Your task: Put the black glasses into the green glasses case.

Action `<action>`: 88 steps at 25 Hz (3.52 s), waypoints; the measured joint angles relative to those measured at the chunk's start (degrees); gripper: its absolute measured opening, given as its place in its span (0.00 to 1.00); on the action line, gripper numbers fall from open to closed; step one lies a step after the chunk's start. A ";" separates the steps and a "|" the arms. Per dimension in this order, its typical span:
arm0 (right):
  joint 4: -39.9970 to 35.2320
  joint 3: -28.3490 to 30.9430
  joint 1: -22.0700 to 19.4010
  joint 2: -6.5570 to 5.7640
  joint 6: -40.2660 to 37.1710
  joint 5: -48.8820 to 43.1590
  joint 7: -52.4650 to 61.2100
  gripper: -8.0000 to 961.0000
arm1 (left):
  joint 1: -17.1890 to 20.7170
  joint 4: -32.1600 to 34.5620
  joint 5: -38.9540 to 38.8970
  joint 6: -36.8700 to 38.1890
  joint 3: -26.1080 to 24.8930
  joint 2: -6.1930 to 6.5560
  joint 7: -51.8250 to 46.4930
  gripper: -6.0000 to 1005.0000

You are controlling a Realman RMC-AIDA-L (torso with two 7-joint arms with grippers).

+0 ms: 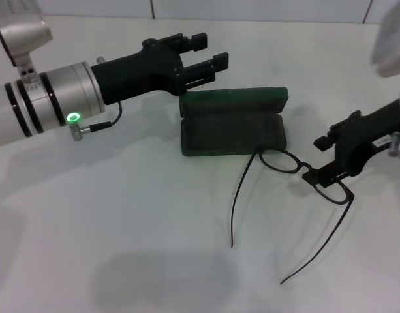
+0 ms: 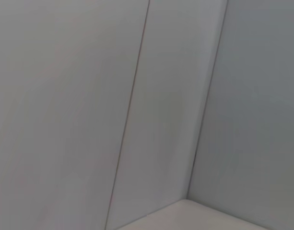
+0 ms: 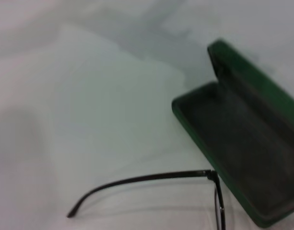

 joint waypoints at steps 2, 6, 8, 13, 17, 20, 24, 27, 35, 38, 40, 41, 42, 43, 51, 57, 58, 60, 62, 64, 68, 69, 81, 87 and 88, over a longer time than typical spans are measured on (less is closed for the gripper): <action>0.01 -3.65 0.56 0.19 2.67 -1.83 2.25 0.71 | 0.08 0.02 0.21 0.00 0.00 0.00 -0.14 0.64; 0.24 -7.85 0.88 0.35 5.83 -2.94 4.52 0.67 | 0.07 0.09 0.36 0.57 0.00 0.02 -0.39 0.64; 1.06 -9.20 1.35 0.38 6.65 -3.13 5.21 0.65 | 0.08 0.10 0.48 1.05 0.00 0.07 -0.48 0.64; 2.79 -11.59 1.97 0.43 8.51 -3.41 5.58 0.60 | 0.18 0.11 0.53 1.32 0.00 0.07 -0.29 0.64; 4.78 -15.67 2.72 0.57 12.02 -3.46 5.75 0.53 | 0.19 0.11 0.53 1.32 0.01 0.05 -0.32 0.64; 5.25 -17.15 2.81 0.69 13.48 -3.47 6.02 0.48 | 0.13 0.11 0.53 1.32 0.01 -0.04 -0.29 0.64; 5.82 -18.75 3.04 0.72 14.57 -3.72 6.50 0.47 | 0.17 0.28 0.31 1.29 0.01 -0.14 -0.18 0.64; 5.92 -18.90 3.05 0.68 14.51 -3.80 6.57 0.46 | 0.46 1.68 0.05 0.88 0.00 -0.05 0.30 0.64; 4.97 -17.30 3.09 0.05 13.00 -3.88 7.69 0.24 | 0.67 1.77 0.00 0.82 0.00 -0.04 0.62 0.64; 4.93 -16.54 3.10 -0.03 12.22 -4.44 7.69 0.17 | 0.68 1.95 -0.01 0.80 0.00 -0.06 0.67 0.64; 4.92 -16.40 3.10 -0.03 11.90 -4.88 7.69 0.17 | 0.69 2.05 -0.07 0.79 0.01 -0.05 0.67 0.64; 4.92 -16.34 3.12 -0.03 11.50 -5.07 7.70 0.16 | 0.68 2.06 -0.14 0.78 0.00 -0.05 0.66 0.64; 4.91 -16.16 3.24 -0.03 10.74 -5.22 7.71 0.16 | 0.68 2.06 -0.18 0.79 0.00 -0.05 0.65 0.64; 4.91 -16.04 3.30 -0.03 10.39 -5.26 7.71 0.16 | 0.69 2.05 -0.22 0.79 0.00 -0.05 0.60 0.64; 4.56 -15.33 3.24 -0.03 9.55 -5.50 7.72 0.15 | 0.66 2.10 -0.27 0.91 0.00 -0.06 0.24 0.64; -1.88 -9.43 -0.21 -0.28 5.95 -5.04 5.39 0.14 | 0.64 2.20 -0.93 1.77 0.00 -0.03 -1.72 0.64; -3.46 -6.29 -1.29 -0.17 3.99 -4.17 3.79 0.14 | 0.66 2.24 -1.07 2.68 0.01 0.00 -1.96 0.64; -5.17 -0.45 -2.83 0.00 1.09 -1.61 0.44 0.13 | 0.71 2.32 -1.13 6.23 0.00 0.08 -2.07 0.64; -5.09 7.81 -5.33 0.11 -1.70 5.30 -5.87 0.12 | 0.75 2.33 -1.14 10.53 0.00 0.14 -1.96 0.64; -1.63 13.69 -7.18 0.08 -2.47 12.34 -12.59 0.11 | 0.74 2.33 -1.02 16.35 0.00 0.17 -1.96 0.64; 14.23 23.71 -8.95 -0.92 -3.00 26.26 -26.91 0.11 | 0.12 2.58 0.49 23.24 0.01 0.27 -3.51 0.64; 18.44 25.75 -8.95 -1.43 -3.81 28.67 -29.77 0.11 | 0.10 2.58 0.48 23.45 0.00 0.27 -3.70 0.64; 29.80 31.69 -8.21 -3.27 -14.02 39.94 -36.49 0.11 | -1.36 4.07 5.95 13.63 0.00 -0.01 -4.57 0.64; 30.13 31.77 -8.88 -2.67 -14.28 47.34 -36.96 0.11 | -2.65 10.05 16.15 6.19 0.00 0.00 -3.59 0.64; 30.18 31.77 -8.94 -2.47 -13.89 48.03 -36.97 0.11 | -3.74 12.46 20.02 6.35 0.01 -0.02 -3.31 0.64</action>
